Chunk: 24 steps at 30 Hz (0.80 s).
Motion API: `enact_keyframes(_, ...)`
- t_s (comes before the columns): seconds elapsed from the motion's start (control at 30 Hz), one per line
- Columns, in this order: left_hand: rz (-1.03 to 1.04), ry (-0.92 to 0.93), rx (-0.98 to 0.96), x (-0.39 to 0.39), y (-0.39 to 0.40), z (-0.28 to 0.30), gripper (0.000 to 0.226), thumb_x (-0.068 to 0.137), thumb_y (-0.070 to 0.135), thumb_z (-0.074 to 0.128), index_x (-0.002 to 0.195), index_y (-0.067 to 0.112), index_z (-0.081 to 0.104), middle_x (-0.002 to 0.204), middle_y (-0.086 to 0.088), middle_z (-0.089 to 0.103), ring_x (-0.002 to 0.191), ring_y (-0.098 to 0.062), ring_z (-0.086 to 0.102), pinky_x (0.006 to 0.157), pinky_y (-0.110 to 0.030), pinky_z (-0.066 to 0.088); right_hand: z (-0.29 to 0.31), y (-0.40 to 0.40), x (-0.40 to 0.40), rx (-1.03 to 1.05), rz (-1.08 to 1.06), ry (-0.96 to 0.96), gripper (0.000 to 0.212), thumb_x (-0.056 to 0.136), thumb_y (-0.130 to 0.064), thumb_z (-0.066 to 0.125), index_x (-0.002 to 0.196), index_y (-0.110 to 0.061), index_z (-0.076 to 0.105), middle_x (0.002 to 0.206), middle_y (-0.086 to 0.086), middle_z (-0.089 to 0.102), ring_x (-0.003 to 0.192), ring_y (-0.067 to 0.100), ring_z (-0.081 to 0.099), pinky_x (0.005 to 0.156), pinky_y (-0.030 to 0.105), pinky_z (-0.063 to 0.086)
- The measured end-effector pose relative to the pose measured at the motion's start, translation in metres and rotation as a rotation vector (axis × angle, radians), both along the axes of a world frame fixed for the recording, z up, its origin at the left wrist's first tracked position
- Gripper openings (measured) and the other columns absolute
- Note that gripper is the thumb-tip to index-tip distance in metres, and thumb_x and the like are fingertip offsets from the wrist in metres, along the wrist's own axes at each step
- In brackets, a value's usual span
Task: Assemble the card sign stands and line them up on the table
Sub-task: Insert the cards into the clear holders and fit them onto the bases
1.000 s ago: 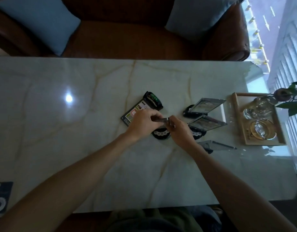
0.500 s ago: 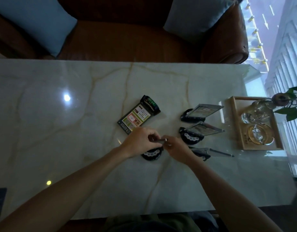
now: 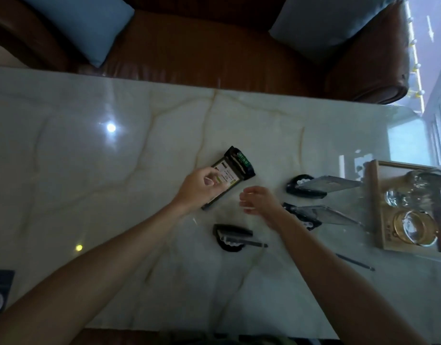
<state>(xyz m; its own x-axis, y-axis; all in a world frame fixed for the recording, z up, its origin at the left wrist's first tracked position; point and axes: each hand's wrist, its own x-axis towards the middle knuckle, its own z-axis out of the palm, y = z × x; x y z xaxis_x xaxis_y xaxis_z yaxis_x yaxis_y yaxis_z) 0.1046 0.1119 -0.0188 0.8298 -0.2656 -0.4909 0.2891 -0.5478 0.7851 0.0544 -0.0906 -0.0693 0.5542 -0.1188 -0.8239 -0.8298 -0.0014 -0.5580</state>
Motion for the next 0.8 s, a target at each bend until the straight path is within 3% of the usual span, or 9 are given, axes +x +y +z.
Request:
enact_keyframes(0.1,0.090,0.016,0.184,0.019,0.002,-0.033,0.065,0.080,0.042,0.078,0.134,0.013,0.055,0.125,-0.004,0.058,0.113,-0.020,0.060,0.092,-0.028,0.047,-0.016,0.014,0.011,0.032,-0.092,0.065,0.035,0.089,-0.016,0.074,0.119,-0.009,0.057,0.106,0.015,0.068,0.087,0.022,0.068,0.080,0.040,0.063)
enact_keyframes(0.2,0.074,0.114,0.310,0.028,0.002,-0.059,0.087,0.070,0.054,0.073,0.144,0.017,0.046,0.136,-0.015,0.050,0.127,-0.033,0.052,0.106,-0.043,0.046,-0.028,0.020,0.017,0.113,-0.183,0.102,0.035,0.087,-0.016,0.074,0.119,-0.003,0.063,0.113,0.021,0.071,0.092,0.026,0.071,0.082,0.045,0.062)
enact_keyframes(0.4,-0.057,0.114,0.565,0.029,-0.002,-0.075,0.054,0.077,0.054,0.069,0.117,0.019,0.064,0.121,-0.013,0.056,0.119,-0.038,0.052,0.099,-0.050,0.047,-0.034,0.030,0.020,0.223,-0.243,0.149,0.024,0.092,-0.011,0.068,0.114,-0.001,0.066,0.097,0.018,0.075,0.083,0.028,0.074,0.075,0.041,0.063)
enact_keyframes(0.53,-0.015,0.187,0.421,0.033,0.001,-0.078,0.053,0.071,0.049,0.080,0.110,0.016,0.066,0.112,-0.008,0.069,0.105,-0.030,0.066,0.090,-0.042,0.054,-0.030,0.035,0.023,0.165,-0.261,0.129,0.023,0.092,-0.005,0.067,0.112,-0.008,0.057,0.105,0.017,0.073,0.089,0.031,0.074,0.081,0.048,0.062)
enact_keyframes(0.63,0.019,0.167,0.267,0.035,0.001,-0.070,0.037,0.074,0.033,0.085,0.101,0.017,0.066,0.094,-0.003,0.069,0.088,-0.024,0.066,0.075,-0.034,0.053,-0.022,0.025,0.030,0.090,-0.286,0.067,0.019,0.091,-0.003,0.067,0.106,-0.008,0.055,0.103,0.016,0.075,0.084,0.029,0.077,0.069,0.039,0.062)
enact_keyframes(0.7,0.036,0.112,0.189,0.038,-0.002,-0.056,0.036,0.074,0.029,0.086,0.103,0.021,0.066,0.079,0.003,0.062,0.073,-0.017,0.059,0.061,-0.028,0.044,-0.013,0.016,0.036,0.061,-0.312,0.038,0.019,0.092,-0.002,0.066,0.107,-0.007,0.056,0.099,0.016,0.075,0.080,0.028,0.077,0.065,0.036,0.060)
enact_keyframes(0.8,0.061,0.083,0.049,0.044,-0.011,-0.029,0.032,0.077,0.024,0.085,0.105,0.018,0.071,0.078,-0.005,0.062,0.068,-0.016,0.056,0.062,-0.029,0.046,0.007,0.006,0.044,0.029,-0.360,-0.028,0.019,0.090,0.000,0.067,0.106,-0.006,0.056,0.090,0.016,0.073,0.067,0.022,0.075,0.058,0.032,0.058)
